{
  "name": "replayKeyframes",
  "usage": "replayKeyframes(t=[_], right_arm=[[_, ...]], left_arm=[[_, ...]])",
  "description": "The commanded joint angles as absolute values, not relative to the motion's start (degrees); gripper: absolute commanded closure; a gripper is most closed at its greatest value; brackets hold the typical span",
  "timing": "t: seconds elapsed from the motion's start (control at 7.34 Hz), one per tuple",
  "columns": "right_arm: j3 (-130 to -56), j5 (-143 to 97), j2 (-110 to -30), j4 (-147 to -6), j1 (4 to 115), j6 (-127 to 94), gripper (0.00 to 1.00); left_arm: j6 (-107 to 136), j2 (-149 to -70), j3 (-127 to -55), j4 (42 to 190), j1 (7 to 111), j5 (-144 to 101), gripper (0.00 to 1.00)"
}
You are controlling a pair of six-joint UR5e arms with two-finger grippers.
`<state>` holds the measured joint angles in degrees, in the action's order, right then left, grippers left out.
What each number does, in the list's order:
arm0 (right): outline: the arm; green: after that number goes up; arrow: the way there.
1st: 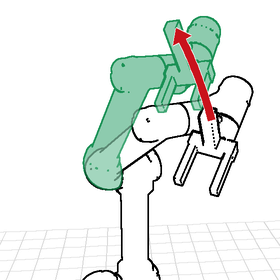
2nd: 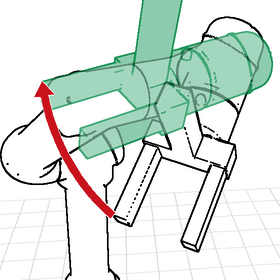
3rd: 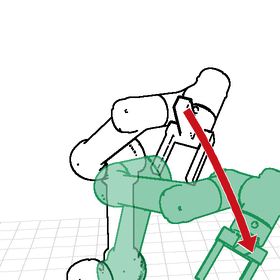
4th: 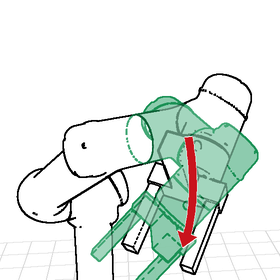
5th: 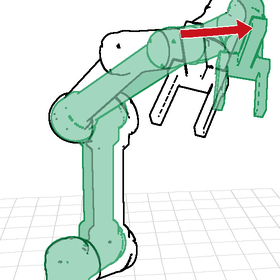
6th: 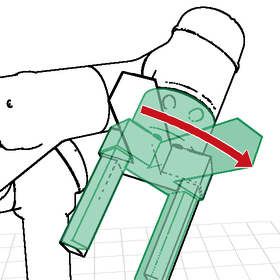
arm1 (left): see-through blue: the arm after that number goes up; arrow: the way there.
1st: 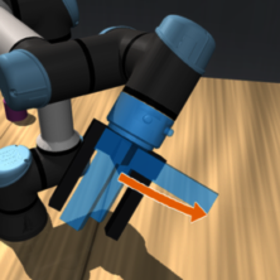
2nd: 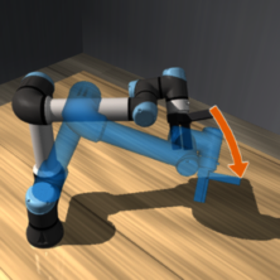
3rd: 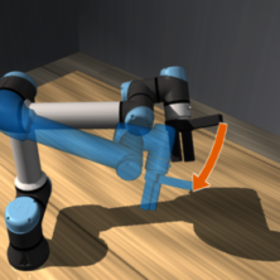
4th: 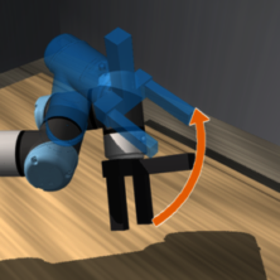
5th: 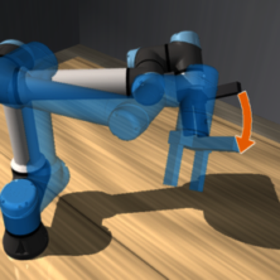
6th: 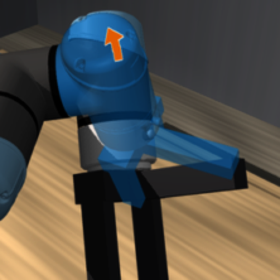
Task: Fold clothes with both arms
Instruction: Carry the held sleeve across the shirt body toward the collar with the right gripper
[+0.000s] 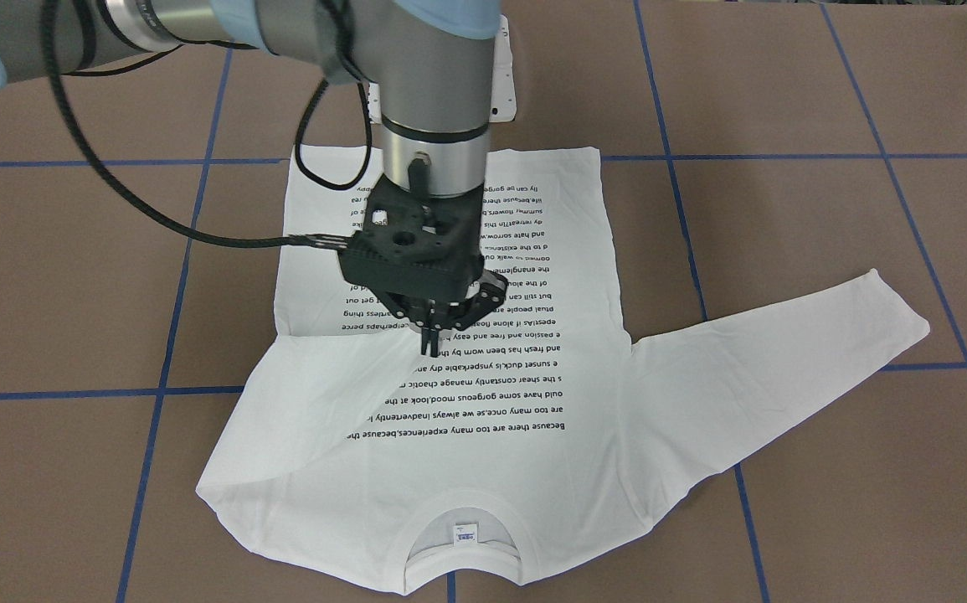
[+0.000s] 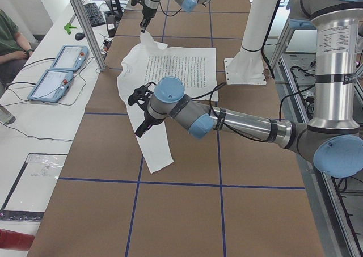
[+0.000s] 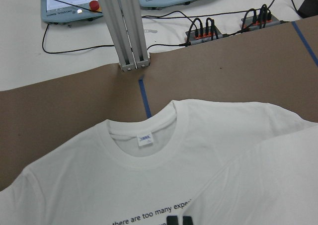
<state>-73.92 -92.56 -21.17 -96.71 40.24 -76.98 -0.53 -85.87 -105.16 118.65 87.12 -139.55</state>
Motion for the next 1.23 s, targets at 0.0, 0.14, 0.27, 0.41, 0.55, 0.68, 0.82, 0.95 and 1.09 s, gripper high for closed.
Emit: replayKeyframes(t=[0.0,0.14,0.27,0.41,0.55,0.68,0.82,0.95,1.09], right_arm=[[-59.19,-80.83,-17.84,-81.52,31.59,-81.38,1.00],[-58.63,-79.90,-17.75,-81.04,29.46,-81.47,1.00],[-58.45,-79.63,-17.58,-80.86,28.40,-81.74,1.00],[-58.27,-79.54,-17.58,-80.60,27.69,-81.74,1.00],[-57.75,-79.63,-16.45,-80.25,27.51,-82.09,1.00],[-56.87,-79.72,-15.22,-80.24,27.60,-86.18,0.53],[-56.78,-79.63,-14.34,-80.24,27.68,-86.48,0.06],[-56.69,-79.63,-13.89,-80.24,28.47,-86.48,0.01],[-56.60,-79.89,-13.80,-80.24,29.61,-86.75,0.01]], left_arm=[[-0.53,-85.70,-104.77,118.65,87.10,-139.48,0.00],[-0.53,-85.52,-104.77,118.65,87.10,-139.48,0.00],[-0.53,-85.52,-104.77,118.65,87.10,-139.48,0.00],[-0.53,-85.52,-104.77,118.65,87.10,-139.48,0.00],[-0.44,-85.52,-104.77,118.65,87.10,-139.48,0.00],[-0.44,-85.52,-104.77,118.65,87.10,-139.48,0.00],[-0.44,-85.52,-104.77,118.65,87.19,-139.48,0.00],[-0.44,-85.52,-104.77,118.65,87.19,-139.48,0.00],[-0.44,-85.52,-104.77,118.65,87.10,-139.48,0.00]])
